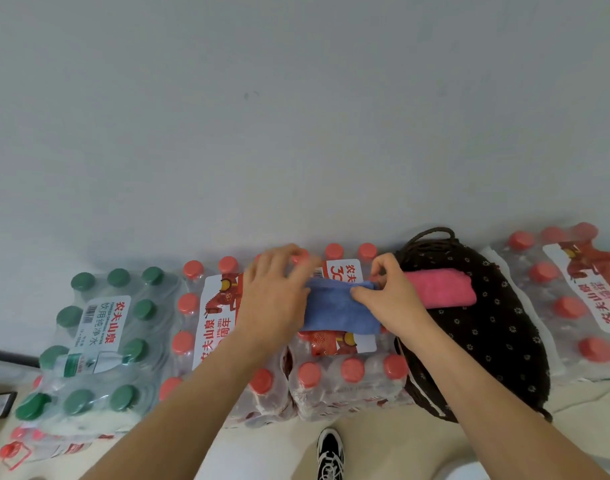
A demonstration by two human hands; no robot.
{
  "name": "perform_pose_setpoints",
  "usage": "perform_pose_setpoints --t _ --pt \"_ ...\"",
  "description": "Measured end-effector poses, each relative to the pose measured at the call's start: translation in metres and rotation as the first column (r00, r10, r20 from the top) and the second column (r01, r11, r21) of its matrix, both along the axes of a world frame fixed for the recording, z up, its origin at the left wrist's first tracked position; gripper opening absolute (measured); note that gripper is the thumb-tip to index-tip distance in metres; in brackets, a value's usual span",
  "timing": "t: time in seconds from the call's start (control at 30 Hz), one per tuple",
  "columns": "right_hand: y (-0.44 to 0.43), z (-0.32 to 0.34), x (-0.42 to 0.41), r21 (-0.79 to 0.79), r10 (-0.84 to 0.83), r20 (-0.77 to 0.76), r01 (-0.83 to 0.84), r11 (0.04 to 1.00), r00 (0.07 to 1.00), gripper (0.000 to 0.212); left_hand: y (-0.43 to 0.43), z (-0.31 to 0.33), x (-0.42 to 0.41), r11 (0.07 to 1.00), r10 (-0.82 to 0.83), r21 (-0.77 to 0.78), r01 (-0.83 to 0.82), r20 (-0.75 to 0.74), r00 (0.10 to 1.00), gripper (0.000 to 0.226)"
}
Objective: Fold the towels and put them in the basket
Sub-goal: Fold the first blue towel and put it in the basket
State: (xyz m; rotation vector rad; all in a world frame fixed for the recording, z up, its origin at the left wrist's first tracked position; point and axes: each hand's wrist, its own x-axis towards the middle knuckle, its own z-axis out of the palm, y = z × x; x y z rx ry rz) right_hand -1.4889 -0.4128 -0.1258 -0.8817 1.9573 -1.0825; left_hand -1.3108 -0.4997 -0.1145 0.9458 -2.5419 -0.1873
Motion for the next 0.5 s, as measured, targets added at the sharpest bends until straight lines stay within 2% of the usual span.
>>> perform_pose_setpoints --t 0.03,0.07,0.13,0.2,0.27,0.33,0.4,0.43,0.47,0.5 --pt "-0.001 0.0 -0.001 -0.006 0.008 0.002 -0.008 1.0 1.0 0.027 0.002 -0.001 0.002 0.97 -0.172 -0.165 0.176 0.04 0.984 0.034" --pt "-0.002 -0.001 -0.002 -0.008 0.019 -0.005 -0.019 1.0 1.0 0.026 0.004 -0.003 0.006 0.917 -0.32 -0.225 0.33 0.08 0.944 0.028" --pt "-0.003 -0.003 -0.002 -0.001 0.034 -0.03 -0.034 0.999 0.999 0.024 0.01 -0.009 0.018 0.884 -0.424 -0.151 0.442 0.137 0.895 0.039" --pt "-0.003 -0.003 -0.002 0.0 0.045 -0.038 -0.045 0.999 0.998 0.019 0.014 -0.016 0.032 0.916 -0.366 -0.082 0.393 0.23 0.902 0.06" --pt "-0.003 0.0 0.001 -0.021 0.068 -0.102 -0.071 0.997 0.992 0.02 0.015 -0.023 0.034 0.938 -0.317 -0.042 0.345 0.302 0.899 0.068" --pt "-0.003 0.003 0.007 -0.014 0.089 -0.331 -0.099 0.995 0.939 0.022 0.011 -0.021 0.023 0.957 -0.285 0.035 0.288 0.286 0.915 0.071" --pt "0.001 0.005 0.017 0.007 0.097 -0.613 -0.118 0.993 0.784 0.02 0.007 -0.016 0.012 0.964 -0.264 0.105 0.245 0.247 0.933 0.071" --pt "0.005 0.002 0.022 -0.011 0.098 -0.693 -0.147 0.989 0.714 0.018 0.005 -0.013 0.008 0.964 -0.256 0.132 0.231 0.226 0.94 0.069" --pt "0.01 -0.001 0.024 -0.028 0.113 -0.706 -0.186 0.982 0.699 0.018 0.003 -0.01 0.005 0.965 -0.245 0.146 0.22 0.193 0.95 0.067" --pt "0.016 -0.004 0.023 -0.039 0.143 -0.657 -0.223 0.974 0.74 0.025 0.001 -0.005 0.002 0.963 -0.233 0.177 0.204 0.16 0.959 0.064"
